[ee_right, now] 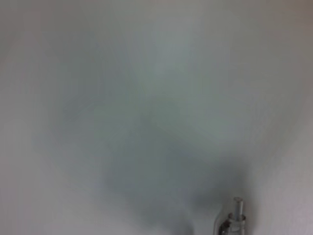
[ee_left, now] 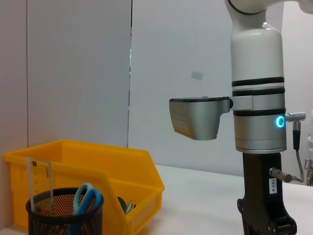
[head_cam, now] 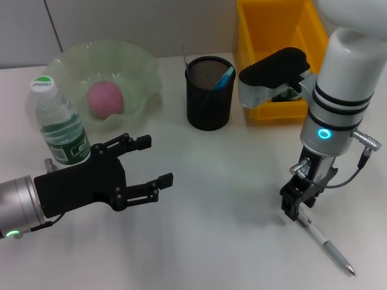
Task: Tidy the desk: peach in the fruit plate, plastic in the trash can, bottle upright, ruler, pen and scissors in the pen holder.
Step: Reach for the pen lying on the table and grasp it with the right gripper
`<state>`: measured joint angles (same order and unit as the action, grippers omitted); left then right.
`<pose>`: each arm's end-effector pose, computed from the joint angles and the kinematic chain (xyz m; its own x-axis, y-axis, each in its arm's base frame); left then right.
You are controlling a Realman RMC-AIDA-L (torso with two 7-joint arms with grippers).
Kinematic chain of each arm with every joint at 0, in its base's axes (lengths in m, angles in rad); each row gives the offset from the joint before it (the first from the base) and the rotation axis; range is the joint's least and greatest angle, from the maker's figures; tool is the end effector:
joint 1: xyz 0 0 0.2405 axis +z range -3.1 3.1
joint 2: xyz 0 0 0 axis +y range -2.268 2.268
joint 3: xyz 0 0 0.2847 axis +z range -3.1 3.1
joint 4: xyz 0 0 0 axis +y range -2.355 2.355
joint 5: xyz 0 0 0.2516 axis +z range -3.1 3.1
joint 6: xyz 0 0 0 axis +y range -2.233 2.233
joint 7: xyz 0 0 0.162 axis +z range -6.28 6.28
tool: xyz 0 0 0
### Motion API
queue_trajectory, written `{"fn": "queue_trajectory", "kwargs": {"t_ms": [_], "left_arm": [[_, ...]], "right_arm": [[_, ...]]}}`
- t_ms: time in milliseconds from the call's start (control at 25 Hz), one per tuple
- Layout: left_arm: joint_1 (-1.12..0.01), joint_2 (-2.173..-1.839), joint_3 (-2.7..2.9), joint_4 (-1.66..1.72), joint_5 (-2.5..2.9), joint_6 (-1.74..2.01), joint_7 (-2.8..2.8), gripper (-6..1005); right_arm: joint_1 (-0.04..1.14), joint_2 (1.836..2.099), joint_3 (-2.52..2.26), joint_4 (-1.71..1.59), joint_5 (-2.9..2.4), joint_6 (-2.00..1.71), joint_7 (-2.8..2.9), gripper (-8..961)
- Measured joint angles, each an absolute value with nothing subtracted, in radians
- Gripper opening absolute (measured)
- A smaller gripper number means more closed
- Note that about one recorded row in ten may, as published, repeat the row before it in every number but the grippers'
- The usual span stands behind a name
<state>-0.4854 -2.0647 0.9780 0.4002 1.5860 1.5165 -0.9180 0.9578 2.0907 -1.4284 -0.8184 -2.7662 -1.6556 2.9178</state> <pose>-0.2957 0.3511 -0.0779 0.7788 0.0816 0.6219 0.2724 -0.9371 -0.2182 0.1998 0.4209 -0.0783 0.3125 -0.8398 0.4439 -0.6443 -0.5307 -0.5507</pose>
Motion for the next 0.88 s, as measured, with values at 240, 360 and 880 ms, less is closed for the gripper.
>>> {"fn": "queue_trajectory", "kwargs": {"t_ms": [240, 360, 880], "left_arm": [[-0.486, -2.064, 0.979, 0.4, 1.586, 1.518, -0.918, 861], [-0.486, -2.063, 0.979, 0.4, 1.586, 1.519, -0.919, 861], [-0.486, -2.063, 0.977, 0.402, 1.586, 1.519, -0.919, 861]], "right_arm": [[0.957, 2.091, -1.433, -0.816, -2.767, -1.647, 2.917, 414], [0.957, 2.091, -1.437, -0.815, -2.767, -1.647, 2.917, 413], [0.959, 2.091, -1.466, -0.804, -2.742, -1.631, 2.916, 401]]}}
